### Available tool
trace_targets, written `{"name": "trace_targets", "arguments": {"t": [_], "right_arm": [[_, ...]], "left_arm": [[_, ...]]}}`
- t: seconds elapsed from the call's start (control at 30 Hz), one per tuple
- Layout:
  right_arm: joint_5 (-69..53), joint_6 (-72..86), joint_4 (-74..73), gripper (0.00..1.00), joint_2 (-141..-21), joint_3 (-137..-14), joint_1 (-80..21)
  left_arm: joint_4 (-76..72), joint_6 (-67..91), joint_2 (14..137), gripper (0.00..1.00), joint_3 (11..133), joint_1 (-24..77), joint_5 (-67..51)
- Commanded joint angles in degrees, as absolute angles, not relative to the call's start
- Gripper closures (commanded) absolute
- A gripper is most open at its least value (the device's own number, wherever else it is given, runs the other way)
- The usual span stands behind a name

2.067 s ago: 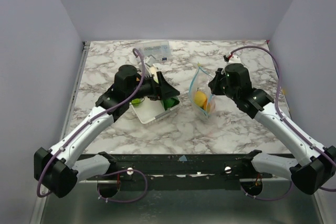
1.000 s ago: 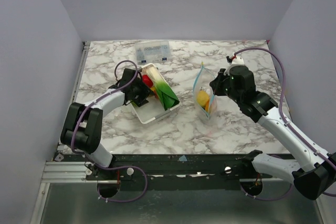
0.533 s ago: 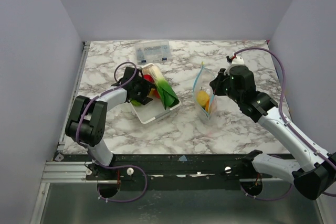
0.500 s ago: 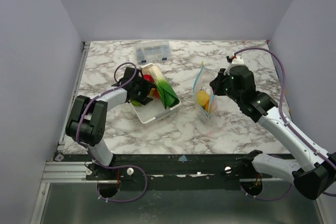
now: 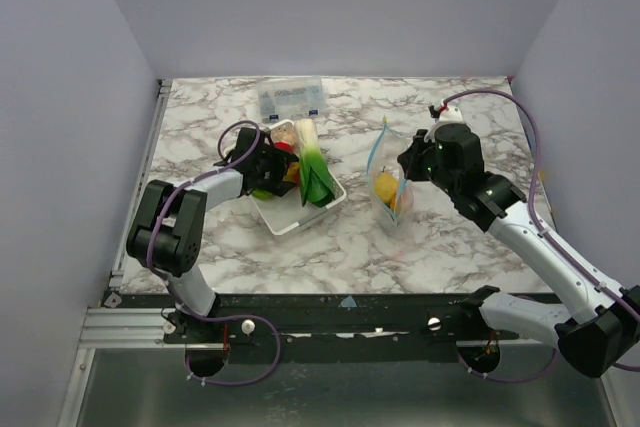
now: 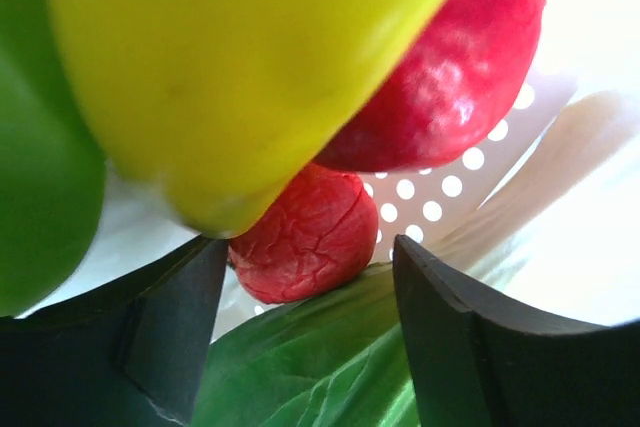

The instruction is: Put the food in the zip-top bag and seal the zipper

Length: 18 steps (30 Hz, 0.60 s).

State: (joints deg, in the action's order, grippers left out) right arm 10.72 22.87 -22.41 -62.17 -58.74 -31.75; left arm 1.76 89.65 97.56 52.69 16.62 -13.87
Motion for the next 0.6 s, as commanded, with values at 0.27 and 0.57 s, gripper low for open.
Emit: {"name": "trace_targets", "arguments": {"t": [0.27,0.57], "right_arm": [[10.6,22.7,-21.1,0.99,-61.5,-58.8,-31.3],[9.8,22.8,-20.4,0.99,-61.6,-58.0,-31.3]], "left_arm": [[14.4,80.5,92.4,0.37,53.1,16.9,-4.2],[19.7,64.0,87.5,0.39,58.3,16.9,7.4]]}}
